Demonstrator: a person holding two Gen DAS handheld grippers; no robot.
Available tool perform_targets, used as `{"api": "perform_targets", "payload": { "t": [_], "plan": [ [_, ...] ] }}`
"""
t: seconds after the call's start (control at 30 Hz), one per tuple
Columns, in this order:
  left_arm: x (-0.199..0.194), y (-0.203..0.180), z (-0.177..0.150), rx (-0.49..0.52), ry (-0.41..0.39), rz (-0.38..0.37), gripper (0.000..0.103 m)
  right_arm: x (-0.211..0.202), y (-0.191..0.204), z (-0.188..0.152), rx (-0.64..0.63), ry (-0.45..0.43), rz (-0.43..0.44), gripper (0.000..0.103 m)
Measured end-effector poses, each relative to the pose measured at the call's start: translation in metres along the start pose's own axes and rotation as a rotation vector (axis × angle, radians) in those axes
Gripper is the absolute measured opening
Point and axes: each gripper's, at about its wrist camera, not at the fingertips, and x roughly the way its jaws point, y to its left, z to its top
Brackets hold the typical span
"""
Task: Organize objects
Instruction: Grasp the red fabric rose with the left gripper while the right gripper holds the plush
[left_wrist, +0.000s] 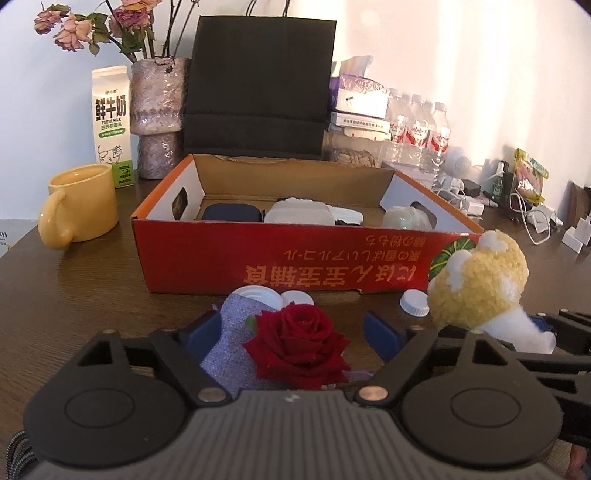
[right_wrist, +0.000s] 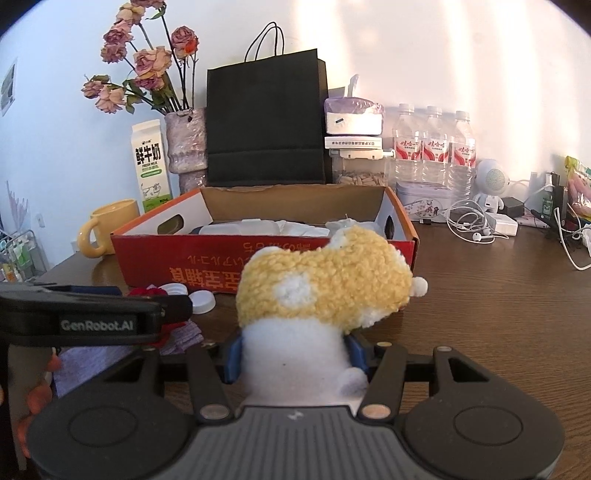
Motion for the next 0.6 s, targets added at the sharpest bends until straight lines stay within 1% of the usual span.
{"api": "perform_targets", "payload": {
  "t": [0.03, 0.1, 0.17, 0.27, 0.37, 0.6],
  "plan": [
    [0.001, 0.0, 0.0, -0.003, 0.004, 0.0, 0.083, 0.0, 0.0, 0.0, -0.001, 0.001, 0.0, 0.053],
    [0.003, 0.003, 0.0, -0.014, 0.014, -0.003, 0.077, 0.0, 0.0, 0.0, -0.002, 0.002, 0.001, 0.053],
    [0.003, 0.004, 0.0, -0.023, 0.013, -0.008, 0.06, 0.0, 0.0, 0.0, -0.001, -0.003, 0.0, 0.053],
    [0.002, 0.005, 0.0, -0.022, 0.018, -0.033, 0.042, -0.001, 0.001, 0.0, -0.002, -0.006, 0.001, 0.053],
    [-0.001, 0.006, 0.001, -0.028, 0.007, -0.059, 0.037, -0.001, 0.001, 0.0, -0.002, -0.006, 0.003, 0.053],
    [-0.014, 0.019, 0.007, -0.093, -0.044, -0.073, 0.036, -0.002, 0.001, 0.0, -0.005, -0.008, 0.006, 0.054]
  ]
}}
